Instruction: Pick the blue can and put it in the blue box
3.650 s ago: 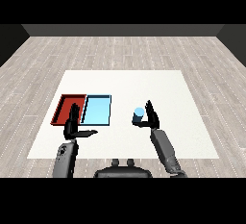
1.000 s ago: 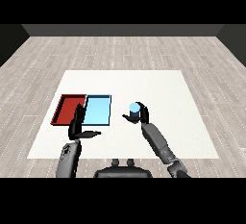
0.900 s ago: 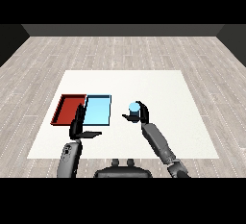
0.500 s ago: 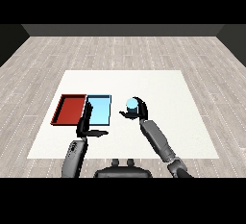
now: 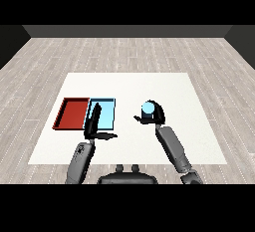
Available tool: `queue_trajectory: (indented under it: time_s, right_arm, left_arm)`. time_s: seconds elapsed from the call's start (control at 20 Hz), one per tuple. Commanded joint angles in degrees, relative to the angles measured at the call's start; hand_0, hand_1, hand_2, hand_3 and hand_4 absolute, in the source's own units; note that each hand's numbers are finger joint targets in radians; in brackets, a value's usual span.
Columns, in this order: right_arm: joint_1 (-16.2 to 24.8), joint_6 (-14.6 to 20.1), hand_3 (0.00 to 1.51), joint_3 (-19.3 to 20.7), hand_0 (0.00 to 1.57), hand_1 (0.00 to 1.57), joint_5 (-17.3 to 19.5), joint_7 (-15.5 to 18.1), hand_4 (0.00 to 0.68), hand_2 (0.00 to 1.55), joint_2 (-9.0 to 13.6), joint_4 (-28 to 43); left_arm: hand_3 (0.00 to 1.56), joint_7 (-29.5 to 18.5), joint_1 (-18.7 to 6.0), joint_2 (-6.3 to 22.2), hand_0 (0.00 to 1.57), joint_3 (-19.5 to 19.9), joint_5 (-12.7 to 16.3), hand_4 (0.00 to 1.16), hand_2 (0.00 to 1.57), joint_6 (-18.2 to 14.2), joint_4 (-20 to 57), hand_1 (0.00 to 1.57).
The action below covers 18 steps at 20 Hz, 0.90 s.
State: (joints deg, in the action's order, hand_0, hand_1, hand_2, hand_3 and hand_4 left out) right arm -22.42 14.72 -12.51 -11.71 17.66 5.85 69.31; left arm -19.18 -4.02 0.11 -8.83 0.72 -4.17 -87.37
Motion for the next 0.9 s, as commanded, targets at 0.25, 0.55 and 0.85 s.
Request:
queue_trajectory:
  time_s: [0.25,0.55,0.85]
  right_arm:
    - [0.40,-0.22,1.38,0.20,1.47,1.47,4.38,-2.94,0.560,1.47,-3.23,3.55]
    - [-0.61,-0.39,1.39,1.00,1.43,1.43,7.29,-7.93,0.568,1.47,-3.53,10.20]
    - [-3.63,-1.59,1.38,1.03,1.46,1.46,5.16,-1.43,0.551,1.47,-5.79,0.90]
  left_arm:
    - [0.00,3.75,-8.41,-0.11,0.00,-8.47,5.59,0.00,0.00,-8.15,4.20,0.00]
    - [0.00,3.91,-8.89,-0.11,0.00,-6.72,6.11,0.00,0.00,-4.21,4.82,0.00]
    - [0.00,3.00,-7.67,-0.11,0.00,-10.44,6.31,0.00,0.00,-5.07,6.22,0.00]
